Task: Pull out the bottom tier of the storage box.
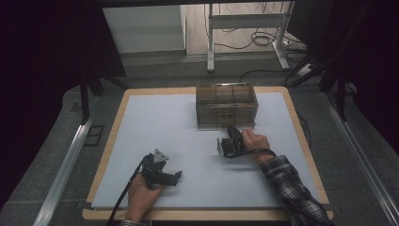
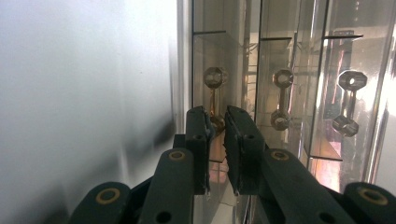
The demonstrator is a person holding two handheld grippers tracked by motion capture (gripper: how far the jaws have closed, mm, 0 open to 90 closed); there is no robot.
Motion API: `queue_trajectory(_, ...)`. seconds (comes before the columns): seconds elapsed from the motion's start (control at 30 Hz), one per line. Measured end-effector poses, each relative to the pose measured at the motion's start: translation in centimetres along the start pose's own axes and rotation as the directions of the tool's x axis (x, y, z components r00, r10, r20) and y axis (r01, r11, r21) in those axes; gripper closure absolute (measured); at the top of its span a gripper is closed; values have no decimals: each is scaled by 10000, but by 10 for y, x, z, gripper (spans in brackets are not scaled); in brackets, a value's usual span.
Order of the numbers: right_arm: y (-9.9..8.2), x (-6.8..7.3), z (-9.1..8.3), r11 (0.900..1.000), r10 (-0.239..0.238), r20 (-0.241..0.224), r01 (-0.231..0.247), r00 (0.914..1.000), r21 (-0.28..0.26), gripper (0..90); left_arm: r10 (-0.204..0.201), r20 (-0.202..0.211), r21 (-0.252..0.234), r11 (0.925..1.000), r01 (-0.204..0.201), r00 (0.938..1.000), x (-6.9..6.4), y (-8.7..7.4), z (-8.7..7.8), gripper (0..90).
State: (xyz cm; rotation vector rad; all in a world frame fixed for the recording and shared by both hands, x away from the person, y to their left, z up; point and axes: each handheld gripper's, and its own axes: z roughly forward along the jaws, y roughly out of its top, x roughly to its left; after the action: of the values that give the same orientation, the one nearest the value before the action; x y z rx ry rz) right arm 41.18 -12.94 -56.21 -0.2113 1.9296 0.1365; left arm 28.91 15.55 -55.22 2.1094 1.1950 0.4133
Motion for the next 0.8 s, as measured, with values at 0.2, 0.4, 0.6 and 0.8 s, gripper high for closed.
queue_trajectory(0.2,0,2,-7,10000,13,55,-12,10000,-33,794,2,0,3,10000,-2,10000,0,0,0,0)
queue_trajectory(0.4,-1,5,-12,9999,84,-47,-85,10000,-136,792,-1,-1,2,10000,1,10000,0,0,0,0)
queue_trajectory(0.6,-1,5,-15,9998,112,-161,-115,9998,-177,782,-2,-2,0,10000,2,10000,0,0,0,0)
queue_trajectory(0.8,0,2,-17,9987,326,-263,-336,9991,-382,720,-2,-2,2,10000,2,10000,0,0,0,0)
